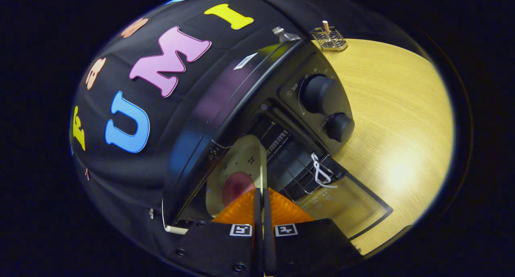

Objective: Open the toaster oven, put the food inside, and close the toaster oven door.

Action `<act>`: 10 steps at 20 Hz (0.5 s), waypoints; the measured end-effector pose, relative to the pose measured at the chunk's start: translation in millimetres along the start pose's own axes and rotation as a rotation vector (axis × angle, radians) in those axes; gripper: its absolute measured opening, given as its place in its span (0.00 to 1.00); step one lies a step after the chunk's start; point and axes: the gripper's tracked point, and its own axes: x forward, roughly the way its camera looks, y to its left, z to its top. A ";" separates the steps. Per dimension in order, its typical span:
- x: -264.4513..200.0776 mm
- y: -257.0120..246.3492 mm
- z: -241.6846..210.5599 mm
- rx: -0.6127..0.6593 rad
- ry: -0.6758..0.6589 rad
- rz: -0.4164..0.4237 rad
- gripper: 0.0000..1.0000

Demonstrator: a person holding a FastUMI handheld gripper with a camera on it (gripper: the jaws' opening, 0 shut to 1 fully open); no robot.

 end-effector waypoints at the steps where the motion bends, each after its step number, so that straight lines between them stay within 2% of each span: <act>1: 4.8 0.5 0.7 0.014 -0.010 -0.012 0.06; 6: 24.2 2.1 -3.9 0.056 -0.016 -0.048 0.06; 10: 19.8 -0.6 -5.0 0.018 -0.022 -0.060 0.06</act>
